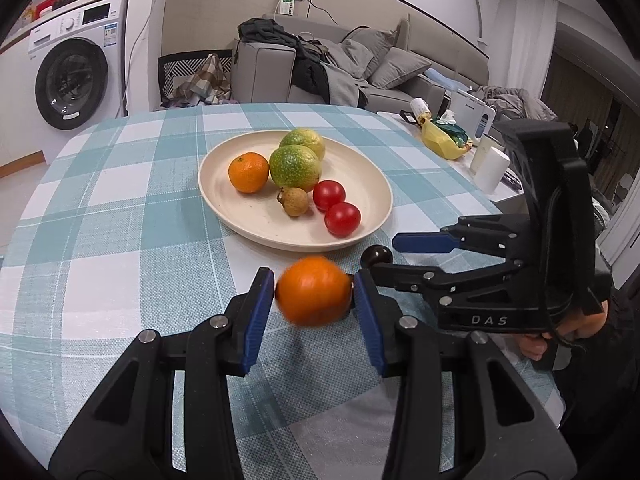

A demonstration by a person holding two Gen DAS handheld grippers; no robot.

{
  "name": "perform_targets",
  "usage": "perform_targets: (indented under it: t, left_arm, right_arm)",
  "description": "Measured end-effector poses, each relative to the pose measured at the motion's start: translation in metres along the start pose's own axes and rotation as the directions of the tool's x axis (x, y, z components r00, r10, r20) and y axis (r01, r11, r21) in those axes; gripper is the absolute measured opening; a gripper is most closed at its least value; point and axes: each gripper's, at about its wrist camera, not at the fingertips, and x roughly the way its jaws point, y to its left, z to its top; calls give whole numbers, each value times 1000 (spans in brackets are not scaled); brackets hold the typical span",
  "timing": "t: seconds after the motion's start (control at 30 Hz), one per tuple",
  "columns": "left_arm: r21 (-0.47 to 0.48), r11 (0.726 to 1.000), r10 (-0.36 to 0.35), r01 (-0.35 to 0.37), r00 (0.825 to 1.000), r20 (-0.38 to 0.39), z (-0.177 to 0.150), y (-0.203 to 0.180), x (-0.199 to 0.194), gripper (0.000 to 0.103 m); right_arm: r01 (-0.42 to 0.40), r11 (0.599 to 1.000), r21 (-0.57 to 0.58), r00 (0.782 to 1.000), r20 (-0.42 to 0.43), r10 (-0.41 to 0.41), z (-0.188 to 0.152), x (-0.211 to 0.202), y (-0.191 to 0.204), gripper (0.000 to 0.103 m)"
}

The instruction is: Organize fruits

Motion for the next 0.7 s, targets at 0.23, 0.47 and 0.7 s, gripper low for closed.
perform_targets:
  t: [0.23,0.47,0.7]
  left_arm:
    - [17,1000,8,-8,1000,-25,-2,-1,4,39]
    - [3,1000,17,-17,997,-69,-8,3,17,39]
    - [7,1000,23,-22,997,-69,-8,2,18,39]
  right_arm:
    - [11,999,-34,1000,-13,-11,1,6,8,42]
    - [2,999,-35,1000,-13,-3,1,6,8,42]
    - [1,999,-35,1000,-12,-1,2,7,8,42]
